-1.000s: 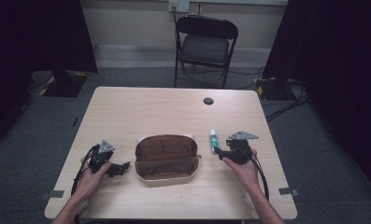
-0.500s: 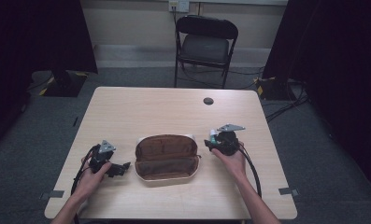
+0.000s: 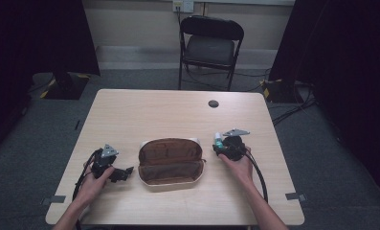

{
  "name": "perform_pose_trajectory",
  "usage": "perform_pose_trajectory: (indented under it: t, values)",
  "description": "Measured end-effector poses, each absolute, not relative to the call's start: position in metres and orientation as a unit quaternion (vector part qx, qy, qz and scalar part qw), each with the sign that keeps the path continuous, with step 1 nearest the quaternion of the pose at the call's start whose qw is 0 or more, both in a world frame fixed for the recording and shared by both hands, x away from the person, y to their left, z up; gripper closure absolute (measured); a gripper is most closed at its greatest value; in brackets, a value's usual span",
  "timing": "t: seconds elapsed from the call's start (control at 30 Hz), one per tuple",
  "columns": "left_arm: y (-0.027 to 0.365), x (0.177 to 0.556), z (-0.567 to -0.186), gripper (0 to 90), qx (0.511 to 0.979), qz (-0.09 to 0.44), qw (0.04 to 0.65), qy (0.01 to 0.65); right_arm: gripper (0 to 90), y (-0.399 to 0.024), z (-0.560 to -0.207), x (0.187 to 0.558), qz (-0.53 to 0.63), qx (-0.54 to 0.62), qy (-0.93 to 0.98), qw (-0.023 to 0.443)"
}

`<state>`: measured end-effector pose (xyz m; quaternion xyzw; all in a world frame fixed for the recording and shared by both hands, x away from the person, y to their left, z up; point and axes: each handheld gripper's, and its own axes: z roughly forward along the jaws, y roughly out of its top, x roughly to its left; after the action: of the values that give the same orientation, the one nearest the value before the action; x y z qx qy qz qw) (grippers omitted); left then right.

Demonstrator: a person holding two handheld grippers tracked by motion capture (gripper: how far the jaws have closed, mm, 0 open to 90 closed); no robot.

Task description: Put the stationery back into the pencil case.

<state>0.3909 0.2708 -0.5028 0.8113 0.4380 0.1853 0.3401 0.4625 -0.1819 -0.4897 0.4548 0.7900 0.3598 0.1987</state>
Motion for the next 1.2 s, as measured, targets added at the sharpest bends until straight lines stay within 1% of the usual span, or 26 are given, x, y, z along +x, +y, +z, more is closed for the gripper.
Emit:
perform_pose_trajectory:
  t: [0.17,0.43,0.57,0.8,0.93,1.2]
  values:
    - [0.271,0.391,-0.503,0.3,0.812,0.185,0.339,0.438,56.5,-0.181,-0.493,0.463,0.351,0.458,0.793,0.195]
    - [0.271,0.391,-0.503,0.3,0.811,0.185,0.34,0.438,59.9,-0.179,-0.494,0.462,0.346,0.456,0.795,0.202]
    - [0.271,0.391,-0.503,0.3,0.811,0.185,0.34,0.438,65.7,-0.18,-0.493,0.463,0.345,0.461,0.792,0.204]
    - [0.271,0.391,-0.503,0.0,0.813,0.183,0.341,0.436,66.3,-0.179,-0.491,0.464,0.337,0.464,0.794,0.201]
    - [0.271,0.392,-0.503,0.0,0.813,0.182,0.341,0.435,66.4,-0.182,-0.49,0.463,0.344,0.466,0.794,0.183]
    - [0.271,0.393,-0.503,0.0,0.813,0.183,0.342,0.435,66.4,-0.187,-0.482,0.46,0.366,0.458,0.791,0.173]
